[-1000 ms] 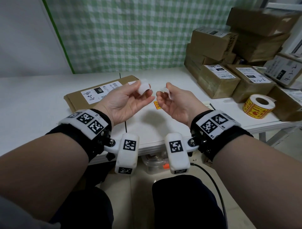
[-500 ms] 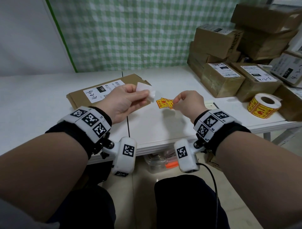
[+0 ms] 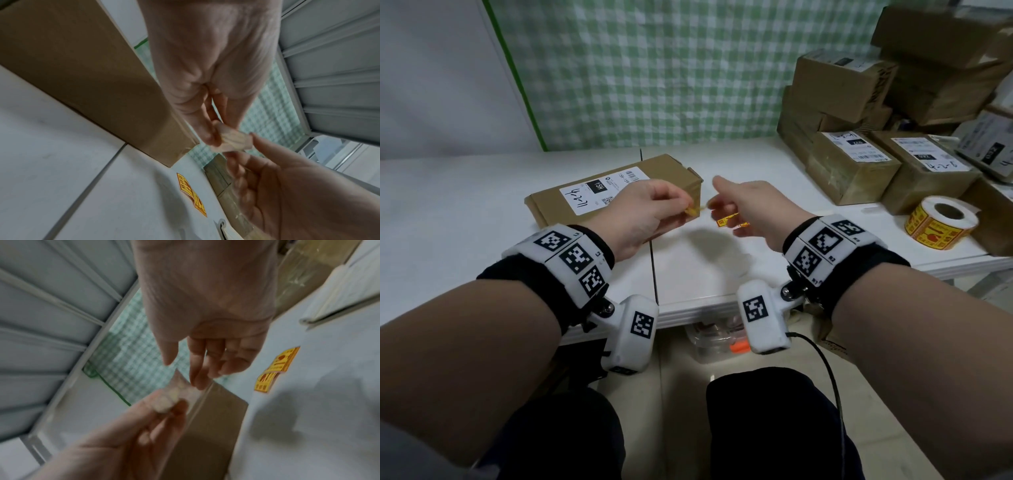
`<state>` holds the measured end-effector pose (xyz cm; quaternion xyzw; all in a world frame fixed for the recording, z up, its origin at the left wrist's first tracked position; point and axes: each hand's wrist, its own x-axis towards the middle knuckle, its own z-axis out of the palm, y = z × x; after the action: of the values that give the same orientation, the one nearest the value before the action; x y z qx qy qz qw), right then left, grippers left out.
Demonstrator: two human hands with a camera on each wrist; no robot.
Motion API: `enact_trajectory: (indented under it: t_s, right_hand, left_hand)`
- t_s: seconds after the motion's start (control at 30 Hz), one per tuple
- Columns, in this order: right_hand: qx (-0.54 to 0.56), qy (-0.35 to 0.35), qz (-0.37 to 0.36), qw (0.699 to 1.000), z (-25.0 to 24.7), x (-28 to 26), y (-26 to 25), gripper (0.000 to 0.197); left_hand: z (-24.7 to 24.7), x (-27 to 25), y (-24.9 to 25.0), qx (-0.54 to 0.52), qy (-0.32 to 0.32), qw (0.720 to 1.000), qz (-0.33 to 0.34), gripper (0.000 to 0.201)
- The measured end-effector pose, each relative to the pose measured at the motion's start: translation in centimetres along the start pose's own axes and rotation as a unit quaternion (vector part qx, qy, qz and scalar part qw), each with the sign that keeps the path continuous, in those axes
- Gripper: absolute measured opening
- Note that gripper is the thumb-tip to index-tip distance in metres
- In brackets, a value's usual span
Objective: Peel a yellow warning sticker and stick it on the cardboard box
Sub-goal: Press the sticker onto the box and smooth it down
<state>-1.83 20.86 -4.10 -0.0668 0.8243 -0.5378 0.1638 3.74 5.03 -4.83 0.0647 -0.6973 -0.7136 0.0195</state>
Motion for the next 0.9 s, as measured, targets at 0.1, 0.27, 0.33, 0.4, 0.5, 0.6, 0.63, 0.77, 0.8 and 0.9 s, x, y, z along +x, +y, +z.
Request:
enact_trajectory:
  t_s: [0.1, 0.27, 0.33, 0.4, 0.5, 0.6, 0.63, 0.77, 0.8, 0.9]
  right_hand:
    - [0.06, -0.054, 0.005, 0.997, 0.6, -0.3, -0.7, 0.009]
    - [0.068, -0.039, 0.048, 0.996, 1.2, 0.0, -1.0, 0.017]
    - [0.05, -0.035, 0.05, 0.997, 1.5, 0.1, -1.1, 0.011]
    - [0.04, -0.024, 0.045, 0.998, 1.8, 0.2, -1.1, 0.007]
    - [0.043, 0.0, 0.05, 0.998, 2.2, 0.7, -0.9, 0.013]
    - [0.097, 0.0, 0.057, 0.994, 3.0, 1.0, -0.7, 0.006]
    - [0.109, -0.005, 0.058, 0.992, 3.3, 1.1, -0.8, 0.006]
    - [0.097, -0.028, 0.04, 0.994, 3.8, 1.3, -0.7, 0.031]
    - [0.09, -0.029, 0.032, 0.995, 3.8, 1.2, -0.7, 0.03]
    - [0.074, -0.022, 0.015, 0.997, 3.9, 1.4, -0.6, 0.016]
  left_hand:
    - [-0.1, -0.1, 0.0, 0.084, 0.002, 0.996, 0.042, 0.027]
    - [-0.8, 0.0, 0.0, 0.194, 0.049, 0.975, 0.093, 0.035]
    - [-1.1, 0.3, -0.1, 0.229, 0.061, 0.966, 0.108, 0.035]
    - [-1.3, 0.6, -0.2, 0.28, 0.08, 0.95, 0.116, 0.03]
    - [-1.7, 0.9, -0.1, 0.393, 0.136, 0.899, 0.135, 0.027]
    - [-1.6, 1.0, 0.3, 0.407, 0.142, 0.889, 0.153, 0.027]
    - [-1.5, 1.1, 0.3, 0.413, 0.139, 0.887, 0.155, 0.028]
    - [-1.4, 1.4, 0.0, 0.435, 0.121, 0.877, 0.161, 0.032]
    - [-1.5, 1.5, -0.2, 0.437, 0.117, 0.877, 0.161, 0.031]
    - [-1.9, 1.8, -0.5, 0.43, 0.115, 0.884, 0.144, 0.029]
